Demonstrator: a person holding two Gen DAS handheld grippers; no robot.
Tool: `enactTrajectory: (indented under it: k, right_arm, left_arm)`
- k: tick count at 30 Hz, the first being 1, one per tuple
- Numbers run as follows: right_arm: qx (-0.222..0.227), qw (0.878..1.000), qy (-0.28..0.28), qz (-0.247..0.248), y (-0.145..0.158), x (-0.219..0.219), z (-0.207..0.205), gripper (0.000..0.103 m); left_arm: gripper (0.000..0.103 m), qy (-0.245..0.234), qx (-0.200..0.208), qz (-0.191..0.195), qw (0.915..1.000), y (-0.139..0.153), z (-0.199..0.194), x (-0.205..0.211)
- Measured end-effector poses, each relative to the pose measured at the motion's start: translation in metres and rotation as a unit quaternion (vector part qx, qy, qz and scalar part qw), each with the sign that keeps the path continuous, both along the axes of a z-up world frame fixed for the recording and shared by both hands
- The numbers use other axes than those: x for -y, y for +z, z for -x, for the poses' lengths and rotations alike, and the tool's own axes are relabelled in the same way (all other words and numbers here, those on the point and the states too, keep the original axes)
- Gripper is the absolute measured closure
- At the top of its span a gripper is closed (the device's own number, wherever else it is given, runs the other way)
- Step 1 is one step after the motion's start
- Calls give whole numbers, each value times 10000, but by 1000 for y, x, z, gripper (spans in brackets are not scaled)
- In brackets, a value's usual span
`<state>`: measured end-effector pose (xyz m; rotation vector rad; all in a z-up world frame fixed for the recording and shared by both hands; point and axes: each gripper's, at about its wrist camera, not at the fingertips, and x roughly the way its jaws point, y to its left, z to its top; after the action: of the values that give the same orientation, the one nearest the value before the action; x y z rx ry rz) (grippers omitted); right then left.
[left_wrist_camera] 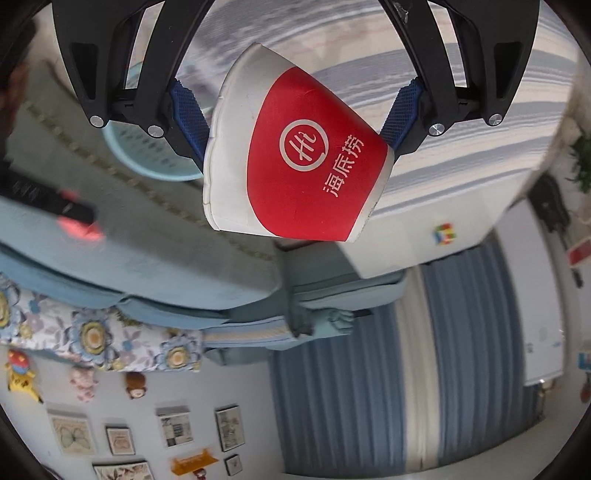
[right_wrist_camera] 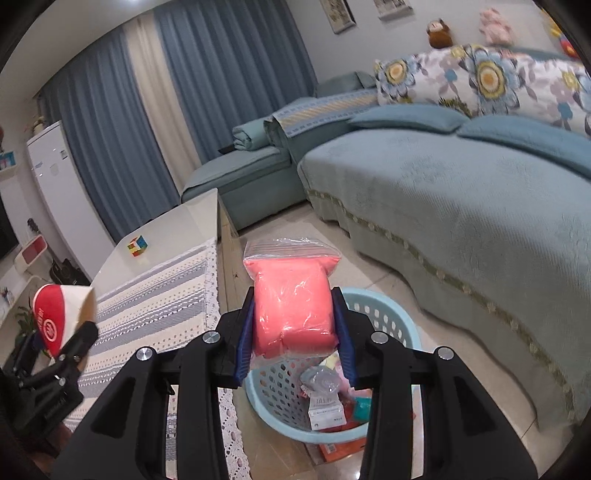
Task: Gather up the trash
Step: 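Carry the pink bag and red-and-white cup with both tools over the blue basket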
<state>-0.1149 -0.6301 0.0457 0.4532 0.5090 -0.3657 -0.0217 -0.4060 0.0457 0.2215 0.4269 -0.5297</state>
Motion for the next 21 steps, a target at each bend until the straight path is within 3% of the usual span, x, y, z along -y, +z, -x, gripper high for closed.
enactTrajectory:
  k: [11, 21]
  right_arm:
    - [163, 9978, -539, -345, -1, 39, 17, 67]
    - [75, 9968, -775, 176, 12, 60, 12, 67]
  left_arm:
    - [23, -311, -67, 442, 9985, 6, 13, 76]
    - [23, -537, -336, 348, 9974, -11, 8, 132]
